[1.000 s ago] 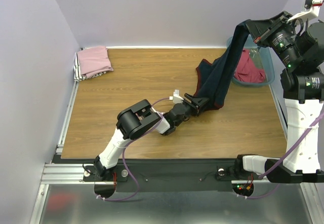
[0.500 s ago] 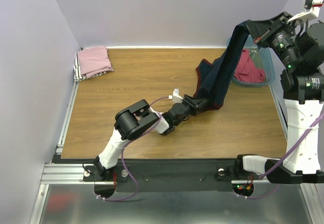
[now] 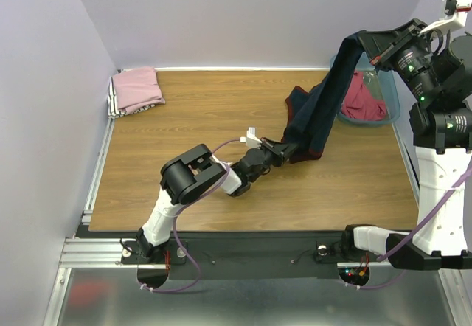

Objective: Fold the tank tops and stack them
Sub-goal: Flatten the tank top out

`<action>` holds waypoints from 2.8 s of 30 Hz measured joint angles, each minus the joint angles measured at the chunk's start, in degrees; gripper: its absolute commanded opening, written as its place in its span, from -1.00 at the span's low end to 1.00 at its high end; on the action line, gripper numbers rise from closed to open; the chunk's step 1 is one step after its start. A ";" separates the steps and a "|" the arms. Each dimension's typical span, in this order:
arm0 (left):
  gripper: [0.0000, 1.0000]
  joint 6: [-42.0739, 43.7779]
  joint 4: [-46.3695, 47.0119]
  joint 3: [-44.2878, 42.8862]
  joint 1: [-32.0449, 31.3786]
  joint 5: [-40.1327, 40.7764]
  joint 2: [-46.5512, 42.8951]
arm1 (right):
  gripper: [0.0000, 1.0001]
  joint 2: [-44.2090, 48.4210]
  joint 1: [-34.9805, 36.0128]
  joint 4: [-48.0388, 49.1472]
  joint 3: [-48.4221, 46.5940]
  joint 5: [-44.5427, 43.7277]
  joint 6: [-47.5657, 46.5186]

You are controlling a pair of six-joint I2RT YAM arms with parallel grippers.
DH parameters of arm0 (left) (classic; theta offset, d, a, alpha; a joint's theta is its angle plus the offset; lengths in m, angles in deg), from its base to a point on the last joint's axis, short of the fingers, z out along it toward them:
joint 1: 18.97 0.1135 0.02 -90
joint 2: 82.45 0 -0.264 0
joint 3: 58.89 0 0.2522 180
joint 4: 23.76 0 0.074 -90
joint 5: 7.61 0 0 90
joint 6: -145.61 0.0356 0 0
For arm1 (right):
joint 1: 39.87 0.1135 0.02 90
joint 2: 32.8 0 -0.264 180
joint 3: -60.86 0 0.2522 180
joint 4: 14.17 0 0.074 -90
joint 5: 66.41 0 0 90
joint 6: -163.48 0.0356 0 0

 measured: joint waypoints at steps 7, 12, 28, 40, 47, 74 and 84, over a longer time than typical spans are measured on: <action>-1.00 0.87 -0.02 5.38 1.22 0.00 -4.44 | -0.99 0.52 0.00 -0.02 0.79 -1.03 -0.44; -1.00 2.91 -3.26 12.20 3.34 -0.28 -13.86 | -0.99 0.96 0.00 0.09 1.51 -1.73 -0.81; -1.00 19.89 -44.94 24.79 10.23 0.46 -40.74 | -0.99 22.38 0.02 1.01 55.78 -1.44 -0.57; -0.52 31.43 -58.80 23.28 13.66 0.42 -40.46 | -0.99 22.84 0.02 0.50 63.78 -9.31 -2.21; -0.01 35.39 -61.42 23.23 13.68 0.44 -41.99 | -0.99 21.59 0.02 1.97 63.78 -10.69 -3.43; -0.55 42.12 -54.18 21.88 13.68 -5.31 -36.26 | -0.99 19.12 0.02 5.40 63.76 -10.93 -3.41; -1.00 42.42 -62.47 20.72 14.34 -6.38 -41.64 | -0.99 18.38 0.02 4.76 60.87 -11.17 -3.08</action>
